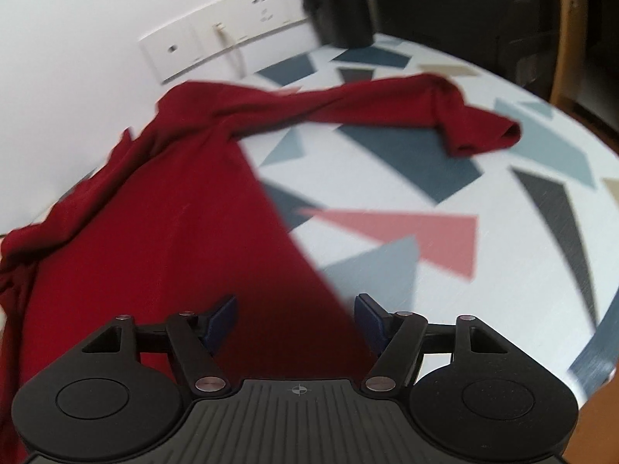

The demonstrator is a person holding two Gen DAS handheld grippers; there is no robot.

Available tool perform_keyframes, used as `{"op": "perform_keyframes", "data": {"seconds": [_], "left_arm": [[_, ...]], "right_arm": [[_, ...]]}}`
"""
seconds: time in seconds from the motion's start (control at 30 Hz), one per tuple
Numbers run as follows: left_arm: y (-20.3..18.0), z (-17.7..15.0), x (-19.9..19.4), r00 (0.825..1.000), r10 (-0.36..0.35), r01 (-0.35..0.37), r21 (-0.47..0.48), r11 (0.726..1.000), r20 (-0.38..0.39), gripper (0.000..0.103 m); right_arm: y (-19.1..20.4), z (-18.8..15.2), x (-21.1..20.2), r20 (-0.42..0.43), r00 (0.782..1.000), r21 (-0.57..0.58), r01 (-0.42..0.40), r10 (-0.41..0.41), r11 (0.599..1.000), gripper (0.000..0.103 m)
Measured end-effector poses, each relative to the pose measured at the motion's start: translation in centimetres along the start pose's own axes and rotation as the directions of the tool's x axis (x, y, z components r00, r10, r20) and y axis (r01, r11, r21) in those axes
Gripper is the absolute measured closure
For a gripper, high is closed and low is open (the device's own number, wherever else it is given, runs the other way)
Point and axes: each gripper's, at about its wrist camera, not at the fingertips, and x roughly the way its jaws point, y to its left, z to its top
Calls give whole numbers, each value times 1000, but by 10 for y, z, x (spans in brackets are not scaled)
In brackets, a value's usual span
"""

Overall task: Fold clothes
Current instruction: 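Drag the sweater across the table with the left gripper to spread it flat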

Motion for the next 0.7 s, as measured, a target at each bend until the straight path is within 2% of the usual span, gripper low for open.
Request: {"op": "perform_keyframes", "data": {"seconds": [0.03, 0.07, 0.1, 0.13, 0.2, 0.23, 0.33, 0.47, 0.63, 0.67, 0.7], "left_arm": [[-1, 0, 0, 1000, 5, -5, 10, 1000, 1, 89], [-2, 0, 6, 999, 47, -47, 33, 998, 0, 86], [-3, 0, 13, 997, 71, -71, 49, 996, -5, 75], [-4, 0, 20, 995, 95, -94, 66, 993, -9, 70], [-9, -1, 29, 994, 109, -109, 108, 988, 9, 70], [-12, -1, 34, 993, 115, -116, 128, 985, 19, 80], [-10, 8, 17, 993, 98, -107, 120, 987, 72, 96], [-6, 20, -7, 987, 76, -92, 108, 990, 144, 98], [-2, 35, -37, 971, 49, -73, 95, 993, 233, 98], [4, 44, -46, 949, 102, -124, 54, 991, 299, 98], [10, 53, -55, 918, 159, -173, 7, 985, 363, 98]], "right_arm": [[5, -3, -1, -2, 1000, -6, -5, 5, 1000, 37], [8, -5, -2, -1, 1000, -6, -9, 9, 1000, 36], [10, -6, -3, 0, 1000, -5, -12, 12, 1000, 36], [13, -8, -4, 0, 1000, 0, -17, 17, 1000, 36], [15, -10, -6, 2, 1000, 2, -21, 21, 1000, 36], [14, -10, -8, 3, 1000, 2, -20, 20, 1000, 36], [12, -12, -12, 3, 1000, 5, -18, 18, 1000, 36], [7, -17, -16, -4, 1000, 28, -14, 14, 1000, 36], [11, -19, -19, -25, 999, 51, -35, 37, 998, 35], [13, -19, -20, -25, 999, 54, -44, 46, 998, 35], [18, -18, -20, -23, 998, 56, -57, 58, 997, 35]]}}
